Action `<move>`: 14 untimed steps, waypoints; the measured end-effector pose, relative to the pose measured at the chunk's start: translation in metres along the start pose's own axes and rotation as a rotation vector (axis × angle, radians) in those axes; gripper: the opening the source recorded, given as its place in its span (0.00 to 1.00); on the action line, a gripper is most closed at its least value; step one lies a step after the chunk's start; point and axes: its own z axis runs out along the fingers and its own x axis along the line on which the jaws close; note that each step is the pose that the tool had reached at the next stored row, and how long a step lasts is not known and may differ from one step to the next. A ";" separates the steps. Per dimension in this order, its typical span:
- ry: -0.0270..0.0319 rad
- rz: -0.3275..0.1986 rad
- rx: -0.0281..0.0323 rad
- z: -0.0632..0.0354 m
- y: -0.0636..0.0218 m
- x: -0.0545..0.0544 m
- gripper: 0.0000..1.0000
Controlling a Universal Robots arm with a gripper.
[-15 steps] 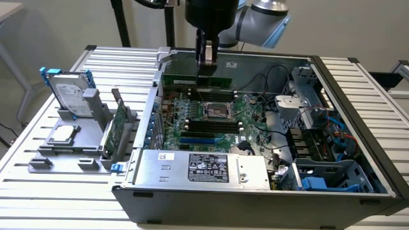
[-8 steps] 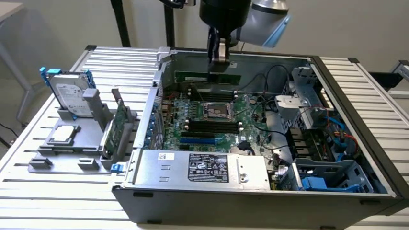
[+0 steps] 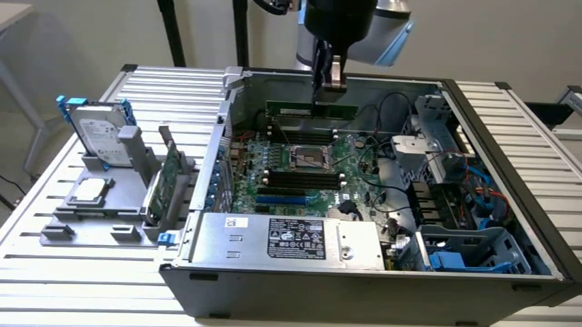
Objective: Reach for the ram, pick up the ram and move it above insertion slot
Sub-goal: 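Pick up the ram and move it above insertion slot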
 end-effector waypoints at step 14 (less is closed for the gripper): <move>-0.0003 0.017 0.0080 0.0022 -0.0040 -0.003 0.14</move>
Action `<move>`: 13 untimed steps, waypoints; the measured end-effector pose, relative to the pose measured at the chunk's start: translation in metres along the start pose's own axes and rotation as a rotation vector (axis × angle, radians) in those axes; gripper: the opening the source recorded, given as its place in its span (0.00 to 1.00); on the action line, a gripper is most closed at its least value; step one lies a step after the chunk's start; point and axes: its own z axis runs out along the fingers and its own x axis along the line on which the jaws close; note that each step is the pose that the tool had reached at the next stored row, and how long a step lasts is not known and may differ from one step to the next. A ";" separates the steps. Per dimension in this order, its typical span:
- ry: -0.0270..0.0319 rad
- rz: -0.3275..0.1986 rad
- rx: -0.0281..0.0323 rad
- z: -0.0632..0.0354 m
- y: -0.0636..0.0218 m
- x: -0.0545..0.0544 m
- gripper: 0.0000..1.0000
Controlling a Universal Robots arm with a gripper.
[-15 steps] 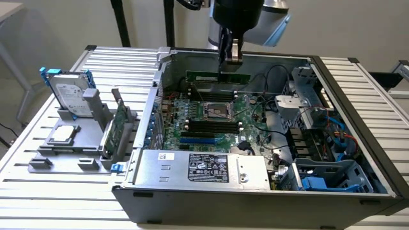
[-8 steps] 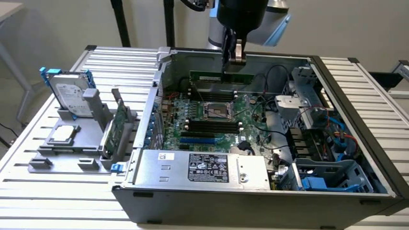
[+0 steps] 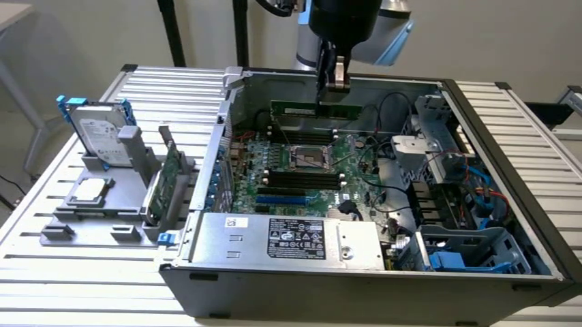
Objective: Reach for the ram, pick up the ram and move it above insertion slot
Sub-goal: 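Pick up the ram and move it above insertion slot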
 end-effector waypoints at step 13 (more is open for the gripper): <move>-0.0001 0.000 0.0000 0.0000 0.0000 0.000 0.14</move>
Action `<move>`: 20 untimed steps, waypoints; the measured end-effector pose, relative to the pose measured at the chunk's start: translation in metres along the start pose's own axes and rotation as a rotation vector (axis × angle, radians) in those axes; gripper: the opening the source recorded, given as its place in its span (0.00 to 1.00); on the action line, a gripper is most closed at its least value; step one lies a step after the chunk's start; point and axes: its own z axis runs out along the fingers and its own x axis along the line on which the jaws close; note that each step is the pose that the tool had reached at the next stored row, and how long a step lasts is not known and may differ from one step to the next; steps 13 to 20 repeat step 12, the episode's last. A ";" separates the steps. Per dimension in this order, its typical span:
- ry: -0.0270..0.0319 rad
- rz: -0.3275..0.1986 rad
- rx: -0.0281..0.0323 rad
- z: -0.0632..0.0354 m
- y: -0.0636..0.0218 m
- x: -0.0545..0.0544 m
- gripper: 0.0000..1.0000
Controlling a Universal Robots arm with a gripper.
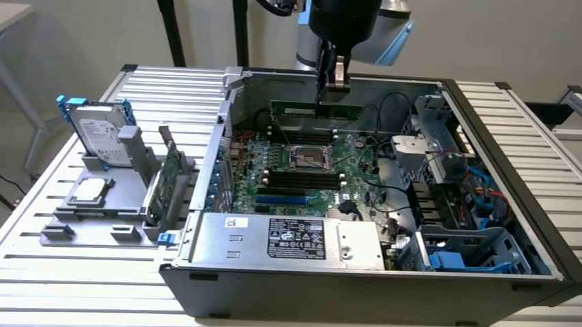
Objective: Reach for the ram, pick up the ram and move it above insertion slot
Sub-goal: 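Pick up the ram and move it above insertion slot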
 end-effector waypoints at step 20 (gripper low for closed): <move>0.0000 0.000 0.0000 0.0000 0.0000 0.000 0.14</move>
